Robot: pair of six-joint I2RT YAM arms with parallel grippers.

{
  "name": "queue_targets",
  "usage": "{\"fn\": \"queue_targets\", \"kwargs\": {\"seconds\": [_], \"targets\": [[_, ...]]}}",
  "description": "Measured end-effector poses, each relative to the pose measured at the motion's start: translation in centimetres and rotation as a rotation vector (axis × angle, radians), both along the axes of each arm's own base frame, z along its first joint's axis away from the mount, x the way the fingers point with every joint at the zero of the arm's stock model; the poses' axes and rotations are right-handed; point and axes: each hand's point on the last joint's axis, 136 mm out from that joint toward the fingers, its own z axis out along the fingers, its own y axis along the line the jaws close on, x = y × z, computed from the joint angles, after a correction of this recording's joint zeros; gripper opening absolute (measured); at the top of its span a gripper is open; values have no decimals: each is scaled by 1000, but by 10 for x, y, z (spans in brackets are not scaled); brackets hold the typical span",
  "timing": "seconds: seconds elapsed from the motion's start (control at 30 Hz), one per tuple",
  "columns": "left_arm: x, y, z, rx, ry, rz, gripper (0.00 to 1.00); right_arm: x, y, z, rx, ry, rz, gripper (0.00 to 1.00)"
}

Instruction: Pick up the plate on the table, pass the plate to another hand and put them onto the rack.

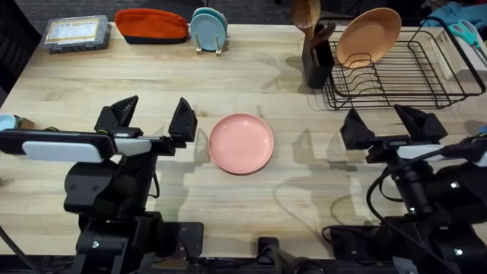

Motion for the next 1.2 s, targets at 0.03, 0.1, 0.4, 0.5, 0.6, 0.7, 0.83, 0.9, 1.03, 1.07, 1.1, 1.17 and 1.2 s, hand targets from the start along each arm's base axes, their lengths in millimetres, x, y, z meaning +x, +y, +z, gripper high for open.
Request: {"fn": "queue_targets", "kwargs": {"seconds": [0.03,0.1,0.4,0.5,0.6,0.7,0.83,0.9,1.03,1.07,1.1,1.17,1.2], "targets": [[0,0,-8,0,31,0,995,0,0,-1,0,6,0,997],[0,0,-9,0,35,0,995,0,0,-2,0,8,-1,997],[0,0,-9,1,35,0,995,0,-2,-2,-4,7,-13,997],[0,-1,-9,0,38,-4,995,0,-4,-1,-7,4,-22,997],[-2,-2,-11,0,57,-12,994,-1,-4,-2,-7,20,-23,997],[-7,-3,-12,6,115,-17,993,-8,-6,-4,-10,92,-33,997],[-15,-4,6,52,156,-30,993,-18,-8,18,-48,141,-41,996],[-16,-4,28,71,138,-32,991,-22,-9,39,-68,143,-39,995],[-13,-4,74,93,140,-36,991,-22,-9,82,-92,175,-37,996],[-11,-5,82,96,159,-38,991,-20,-9,90,-96,194,-36,996],[-8,-5,89,98,183,-40,991,-17,-9,97,-99,215,-34,996],[-3,-5,98,102,254,-44,991,-11,-9,110,-103,276,-31,996],[-1,-5,101,103,292,-47,992,-8,-9,115,-105,306,-29,996]]}}
